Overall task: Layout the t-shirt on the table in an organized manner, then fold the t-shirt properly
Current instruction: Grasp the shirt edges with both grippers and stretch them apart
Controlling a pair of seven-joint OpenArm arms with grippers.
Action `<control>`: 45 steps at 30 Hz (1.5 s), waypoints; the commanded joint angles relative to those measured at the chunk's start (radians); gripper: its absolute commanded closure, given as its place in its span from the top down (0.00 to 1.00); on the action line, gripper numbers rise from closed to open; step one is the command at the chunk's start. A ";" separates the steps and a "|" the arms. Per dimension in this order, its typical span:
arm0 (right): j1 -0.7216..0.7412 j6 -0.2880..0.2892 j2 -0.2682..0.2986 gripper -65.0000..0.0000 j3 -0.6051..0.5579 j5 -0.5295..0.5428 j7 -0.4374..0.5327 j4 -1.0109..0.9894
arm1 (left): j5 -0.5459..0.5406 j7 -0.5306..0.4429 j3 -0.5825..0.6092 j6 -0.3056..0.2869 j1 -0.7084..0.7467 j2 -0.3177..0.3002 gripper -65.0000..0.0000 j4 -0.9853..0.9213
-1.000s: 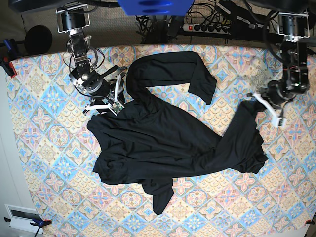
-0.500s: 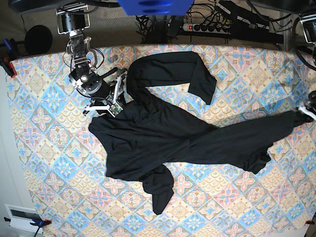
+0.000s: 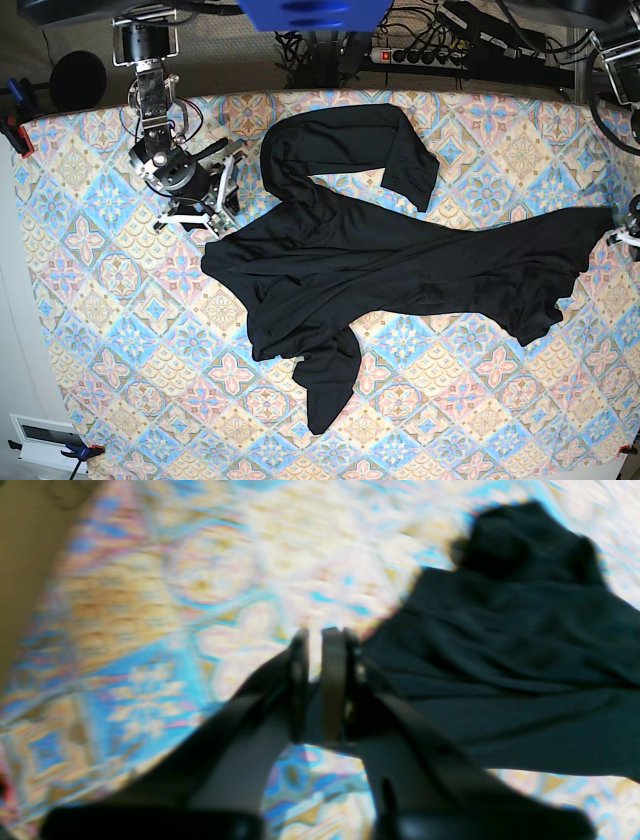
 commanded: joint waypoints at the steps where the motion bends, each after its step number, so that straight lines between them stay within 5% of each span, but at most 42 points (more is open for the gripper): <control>1: 0.009 -0.001 0.007 0.34 0.011 0.046 0.005 0.032 | 0.005 -0.023 -0.015 0.010 -0.018 -0.017 0.15 0.014; 9: 0.115 0.000 0.008 0.37 0.034 0.264 -0.156 0.022 | 0.004 -0.017 -0.010 0.004 -0.014 0.043 0.37 0.024; 15: 0.190 0.000 0.008 0.38 0.093 0.400 -0.198 -0.052 | 0.005 0.067 -0.010 0.002 -0.014 0.083 0.35 0.067; 32: 0.305 0.002 0.008 0.38 0.091 0.419 -0.193 -0.279 | 0.007 0.070 0.031 0.002 0.017 0.168 0.34 0.120; 38: 0.305 0.002 0.008 0.38 0.091 0.589 -0.199 -0.304 | 0.005 0.070 0.090 0.002 0.017 0.180 0.34 0.120; 45: 0.313 0.002 0.008 0.38 0.091 0.613 -0.185 -0.419 | 0.007 0.070 0.091 0.002 0.017 0.209 0.34 0.120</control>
